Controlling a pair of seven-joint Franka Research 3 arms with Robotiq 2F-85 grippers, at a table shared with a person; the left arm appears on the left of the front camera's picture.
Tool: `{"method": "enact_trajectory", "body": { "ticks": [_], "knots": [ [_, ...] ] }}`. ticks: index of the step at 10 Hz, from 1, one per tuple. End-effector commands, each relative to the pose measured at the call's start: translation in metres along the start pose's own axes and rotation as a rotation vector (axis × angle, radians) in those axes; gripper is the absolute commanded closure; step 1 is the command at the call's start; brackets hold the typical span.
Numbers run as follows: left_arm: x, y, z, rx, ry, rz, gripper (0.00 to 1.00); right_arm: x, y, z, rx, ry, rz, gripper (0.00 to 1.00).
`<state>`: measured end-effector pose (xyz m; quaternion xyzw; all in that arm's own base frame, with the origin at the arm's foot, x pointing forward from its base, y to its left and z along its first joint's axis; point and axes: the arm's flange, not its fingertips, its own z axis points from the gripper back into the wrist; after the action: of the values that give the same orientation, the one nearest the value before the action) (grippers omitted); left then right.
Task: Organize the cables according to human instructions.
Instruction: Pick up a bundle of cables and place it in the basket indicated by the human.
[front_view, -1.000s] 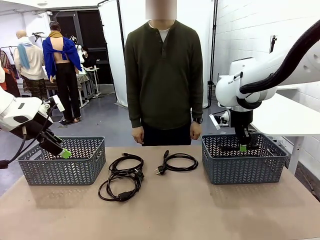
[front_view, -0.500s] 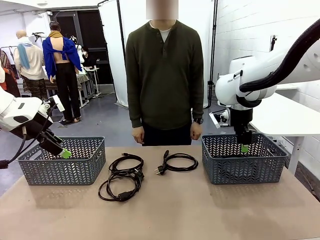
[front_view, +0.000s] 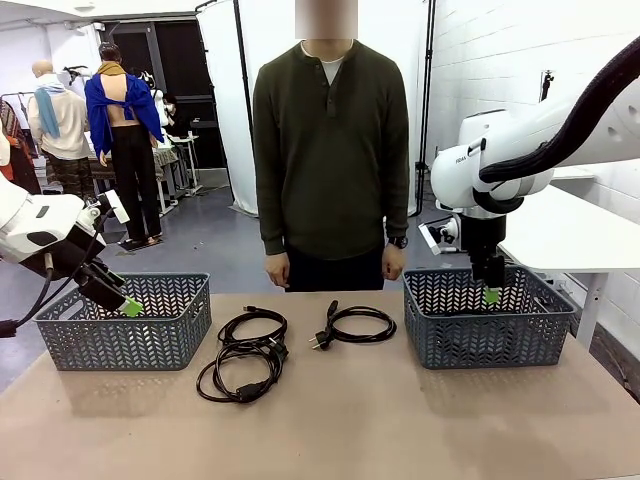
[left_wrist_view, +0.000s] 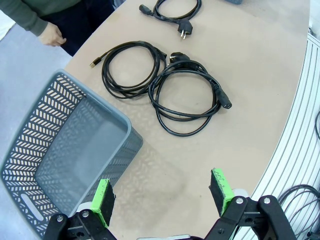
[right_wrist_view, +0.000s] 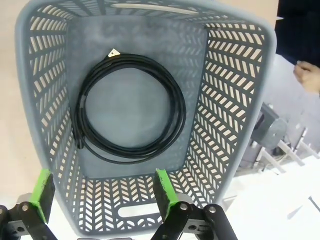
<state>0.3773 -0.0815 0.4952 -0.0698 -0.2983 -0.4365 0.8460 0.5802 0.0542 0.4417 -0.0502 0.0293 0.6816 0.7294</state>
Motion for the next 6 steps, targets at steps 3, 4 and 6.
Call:
{"method": "enact_trajectory", "body": {
  "ticks": [3,4,6],
  "knots": [
    [-0.0015,0.0015,0.0,-0.006,0.0,-0.002,0.0,0.0014,0.0001,-0.001,0.002,0.0,0.003,0.0],
    [-0.0015,0.0015,0.0,-0.006,0.0,-0.002,0.0,0.0014,0.0001,-0.001,0.002,0.0,0.003,0.0],
    [-0.0015,0.0015,0.0,-0.006,0.0,-0.002,0.0,0.0019,0.0003,0.0003,-0.001,0.0,0.003,0.0]
  ]
}}
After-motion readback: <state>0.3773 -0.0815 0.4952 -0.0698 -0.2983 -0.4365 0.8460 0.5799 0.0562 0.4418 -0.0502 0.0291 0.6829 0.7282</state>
